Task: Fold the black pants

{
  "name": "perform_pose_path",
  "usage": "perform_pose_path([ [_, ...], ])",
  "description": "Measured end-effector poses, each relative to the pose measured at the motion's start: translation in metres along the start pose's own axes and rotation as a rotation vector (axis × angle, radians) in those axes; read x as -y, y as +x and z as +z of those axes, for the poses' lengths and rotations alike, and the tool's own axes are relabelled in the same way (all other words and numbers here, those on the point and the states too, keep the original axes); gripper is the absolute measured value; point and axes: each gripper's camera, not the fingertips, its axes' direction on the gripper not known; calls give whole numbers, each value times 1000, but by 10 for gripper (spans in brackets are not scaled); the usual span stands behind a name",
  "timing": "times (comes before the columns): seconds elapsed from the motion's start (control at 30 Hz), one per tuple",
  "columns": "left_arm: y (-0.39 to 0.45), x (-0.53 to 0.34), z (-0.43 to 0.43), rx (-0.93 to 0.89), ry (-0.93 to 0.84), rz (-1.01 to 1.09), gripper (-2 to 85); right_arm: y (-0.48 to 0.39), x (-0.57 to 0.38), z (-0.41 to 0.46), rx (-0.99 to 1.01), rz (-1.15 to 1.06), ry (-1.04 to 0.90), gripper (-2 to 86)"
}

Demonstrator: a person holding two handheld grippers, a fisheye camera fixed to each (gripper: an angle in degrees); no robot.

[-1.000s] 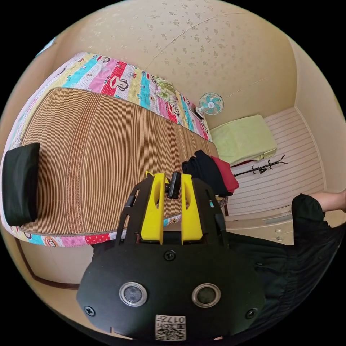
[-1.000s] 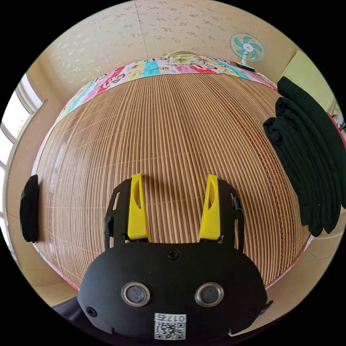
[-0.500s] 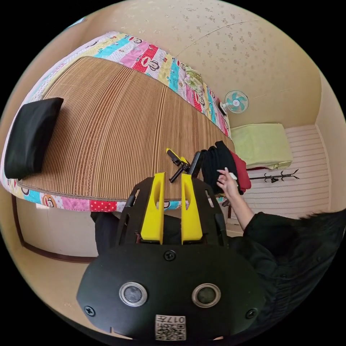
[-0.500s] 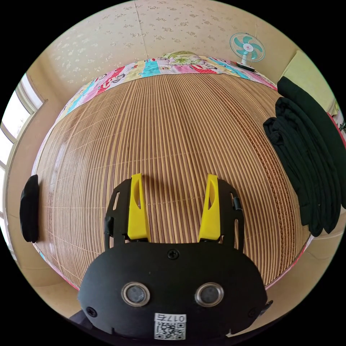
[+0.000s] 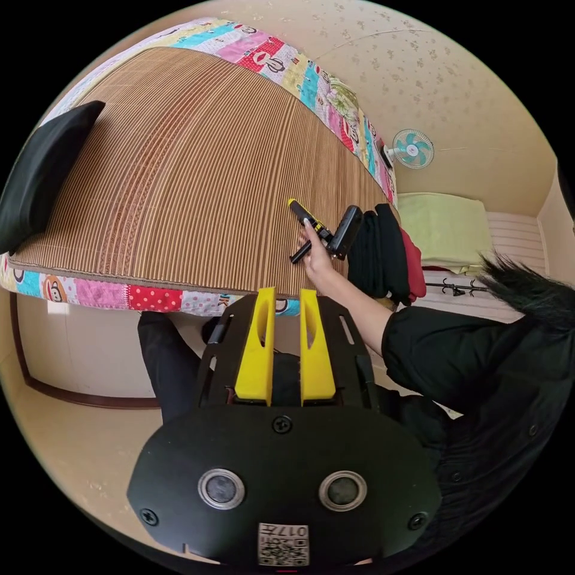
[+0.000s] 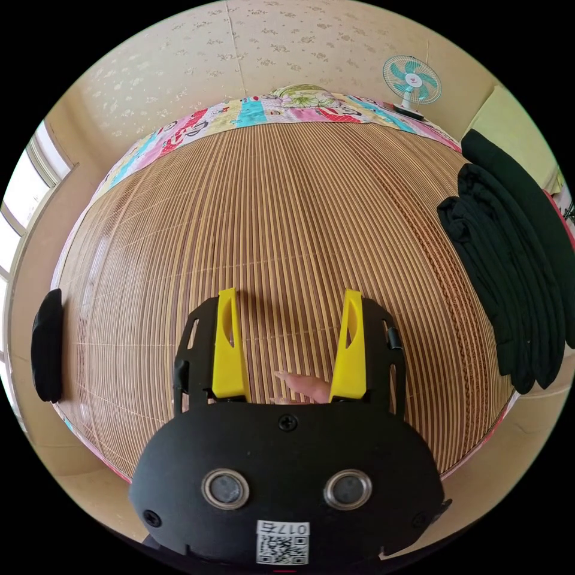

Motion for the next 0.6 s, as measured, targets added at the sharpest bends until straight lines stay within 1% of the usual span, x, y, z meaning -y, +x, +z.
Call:
perform_pose_path([
  [0.13,-2,13,7,-19,-1,-14,66,-36,29,8,-9,70,-15,234],
  [0.2,4,19,6,-12,12,3,66,-53,39,8,-12,41,-40,232],
  [0.23,8,25,6,-6,13,18,65,-62,42,8,0,-6,-67,228],
  [0.27,14,30,9,-2,8,36,65,-70,45,4,43,-107,-115,215],
  [0.3,16,33,11,0,4,46,65,-73,46,1,64,-146,-137,208],
  [0.4,31,49,23,-15,-9,87,65,-75,61,-10,238,-192,-305,176],
  [0.43,39,55,27,-24,-8,104,65,-76,63,-22,393,-258,-379,170],
  [0.47,48,61,33,-28,-8,123,65,-72,64,-44,483,-268,-359,166],
  [0.53,63,71,44,-35,-13,155,65,-62,70,-81,508,-264,-316,174],
  [0.6,80,81,56,-43,-27,192,65,-47,83,-117,407,-231,-321,193],
])
